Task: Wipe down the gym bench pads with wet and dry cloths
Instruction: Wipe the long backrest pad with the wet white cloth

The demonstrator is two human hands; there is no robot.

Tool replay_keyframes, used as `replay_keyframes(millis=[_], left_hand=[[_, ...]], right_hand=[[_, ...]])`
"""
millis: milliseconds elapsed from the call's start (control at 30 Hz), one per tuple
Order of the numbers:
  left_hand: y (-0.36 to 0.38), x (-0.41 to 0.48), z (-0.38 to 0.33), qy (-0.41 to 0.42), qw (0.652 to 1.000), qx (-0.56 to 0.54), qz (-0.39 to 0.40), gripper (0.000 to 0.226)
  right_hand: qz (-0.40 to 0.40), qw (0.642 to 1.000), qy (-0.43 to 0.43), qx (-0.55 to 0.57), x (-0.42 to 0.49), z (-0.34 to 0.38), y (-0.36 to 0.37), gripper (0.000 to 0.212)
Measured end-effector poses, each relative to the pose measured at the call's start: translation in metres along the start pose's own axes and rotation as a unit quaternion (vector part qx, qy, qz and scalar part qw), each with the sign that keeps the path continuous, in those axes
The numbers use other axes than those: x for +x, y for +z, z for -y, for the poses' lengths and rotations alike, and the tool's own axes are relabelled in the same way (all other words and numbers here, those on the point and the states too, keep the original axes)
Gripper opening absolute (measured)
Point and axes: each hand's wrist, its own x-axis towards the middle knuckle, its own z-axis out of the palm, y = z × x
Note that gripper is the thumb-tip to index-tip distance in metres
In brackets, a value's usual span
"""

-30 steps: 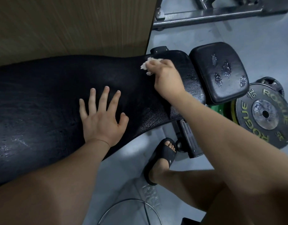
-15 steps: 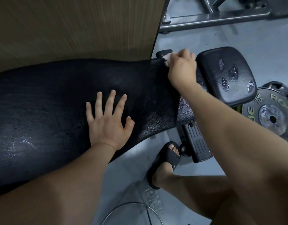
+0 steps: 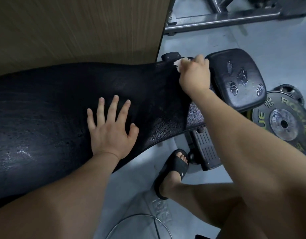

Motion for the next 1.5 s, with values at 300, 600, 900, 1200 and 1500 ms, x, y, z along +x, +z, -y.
replay_keyframes(millis=[300, 600, 900, 1200, 1500], left_hand=[[0.001, -0.001, 0.0, 0.005, 1.0, -0.006, -0.007, 0.069], [-0.001, -0.002, 0.0, 0.005, 1.0, -0.012, -0.001, 0.068], [-0.001, -0.002, 0.0, 0.007, 1.0, -0.012, -0.004, 0.068], [-0.002, -0.002, -0.001, 0.008, 1.0, -0.009, 0.002, 0.068], [-0.002, -0.003, -0.001, 0.009, 1.0, -0.011, 0.002, 0.067]], right_hand=[[0.03, 0.957, -0.278, 0.081, -0.139, 0.029, -0.014, 0.039], [-0.028, 0.986, -0.146, 0.07, -0.163, 0.038, -0.013, 0.035], [-0.058, 0.996, -0.041, 0.045, -0.166, 0.005, -0.014, 0.031], [-0.018, 0.976, -0.203, 0.082, -0.192, -0.008, -0.008, 0.049], [-0.043, 0.991, -0.054, 0.116, -0.203, 0.014, -0.006, 0.039]])
